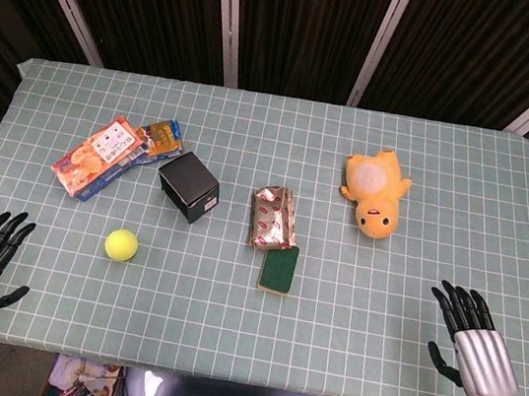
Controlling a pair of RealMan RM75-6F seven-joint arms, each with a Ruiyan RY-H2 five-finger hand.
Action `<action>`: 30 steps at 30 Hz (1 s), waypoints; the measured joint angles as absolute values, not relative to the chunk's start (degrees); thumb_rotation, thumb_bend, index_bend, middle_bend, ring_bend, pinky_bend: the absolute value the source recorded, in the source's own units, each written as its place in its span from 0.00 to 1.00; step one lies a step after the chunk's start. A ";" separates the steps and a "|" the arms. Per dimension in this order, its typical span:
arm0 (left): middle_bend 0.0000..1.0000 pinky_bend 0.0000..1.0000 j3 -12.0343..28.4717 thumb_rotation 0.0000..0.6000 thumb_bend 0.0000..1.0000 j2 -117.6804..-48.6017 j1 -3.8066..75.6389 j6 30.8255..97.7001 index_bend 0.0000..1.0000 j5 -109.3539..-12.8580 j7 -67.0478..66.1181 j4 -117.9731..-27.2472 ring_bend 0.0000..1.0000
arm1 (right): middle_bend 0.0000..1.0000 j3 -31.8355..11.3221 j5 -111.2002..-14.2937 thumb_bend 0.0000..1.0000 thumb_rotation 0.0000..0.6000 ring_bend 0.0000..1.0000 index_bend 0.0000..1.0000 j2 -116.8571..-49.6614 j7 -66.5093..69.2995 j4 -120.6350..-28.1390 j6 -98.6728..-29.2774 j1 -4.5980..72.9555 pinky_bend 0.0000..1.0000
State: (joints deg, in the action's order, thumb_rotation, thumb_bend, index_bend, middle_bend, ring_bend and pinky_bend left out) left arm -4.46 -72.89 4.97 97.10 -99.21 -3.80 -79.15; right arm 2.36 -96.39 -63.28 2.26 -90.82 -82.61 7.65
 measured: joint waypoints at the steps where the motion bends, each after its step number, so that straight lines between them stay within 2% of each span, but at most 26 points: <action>1: 0.04 0.17 -4.41 1.00 0.02 -72.93 4.95 96.94 0.02 -99.13 -3.91 -79.24 0.00 | 0.00 2.36 -96.31 0.43 1.00 0.00 0.00 -63.26 2.27 -90.85 -82.55 7.66 0.00; 3: 0.08 0.20 -4.26 1.00 0.04 -73.14 4.96 96.46 0.05 -98.85 -4.18 -79.36 0.05 | 0.00 2.33 -96.14 0.43 1.00 0.00 0.00 -63.16 2.43 -90.93 -82.42 7.70 0.00; 4: 0.14 0.27 -4.17 1.00 0.06 -73.30 5.01 96.22 0.09 -98.76 -4.42 -79.37 0.12 | 0.00 2.29 -96.08 0.43 1.00 0.00 0.00 -63.07 2.60 -91.02 -82.43 7.71 0.00; 6: 0.34 0.46 -4.01 1.00 0.16 -73.72 5.30 95.41 0.24 -98.70 -5.06 -79.36 0.33 | 0.00 2.28 -96.12 0.43 1.00 0.00 0.00 -62.92 2.67 -91.02 -82.50 7.71 0.00; 7: 0.48 0.58 -3.87 1.00 0.23 -74.00 5.55 95.09 0.35 -98.79 -5.35 -79.34 0.47 | 0.00 2.28 -96.13 0.43 1.00 0.00 0.00 -62.87 2.77 -91.08 -82.54 7.70 0.00; 9: 0.64 0.72 -3.19 1.00 0.33 -74.92 6.20 95.05 0.49 -99.36 -6.16 -78.76 0.63 | 0.00 2.26 -96.27 0.43 1.00 0.00 0.00 -62.72 3.19 -91.30 -82.86 7.66 0.00; 10: 0.68 0.75 -2.87 1.00 0.37 -75.35 6.50 95.12 0.52 -99.63 -6.56 -78.26 0.67 | 0.00 2.25 -96.42 0.43 1.00 0.00 0.00 -62.65 3.27 -91.34 -83.09 7.64 0.00; 13: 0.70 0.75 -2.37 1.00 0.43 -76.23 7.52 94.04 0.53 -99.99 -8.08 -76.91 0.70 | 0.00 2.32 -96.62 0.43 1.00 0.00 0.00 -62.29 3.68 -91.39 -83.49 7.45 0.00; 18: 0.72 0.75 -2.72 1.00 0.48 -76.16 9.63 86.80 0.54 -99.11 -11.02 -76.68 0.72 | 0.00 2.21 -96.49 0.43 1.00 0.00 0.00 -61.87 4.60 -91.49 -84.13 7.19 0.00; 26: 0.72 0.75 -3.86 1.00 0.48 -77.59 14.48 71.23 0.56 -95.54 -13.42 -74.83 0.72 | 0.00 2.27 -97.34 0.43 1.00 0.00 0.00 -61.44 5.92 -91.44 -84.40 7.42 0.00; 30: 0.72 0.75 -4.02 1.00 0.47 -78.51 16.79 66.31 0.56 -93.89 -14.45 -73.97 0.71 | 0.00 2.30 -97.11 0.43 1.00 0.00 0.00 -61.22 6.87 -91.25 -84.32 7.43 0.00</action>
State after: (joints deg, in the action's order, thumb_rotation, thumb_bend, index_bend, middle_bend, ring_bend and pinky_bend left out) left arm -4.02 -78.51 16.79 66.31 -93.89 -14.45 -73.97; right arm 2.30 -97.11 -61.22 6.87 -91.25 -84.32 7.43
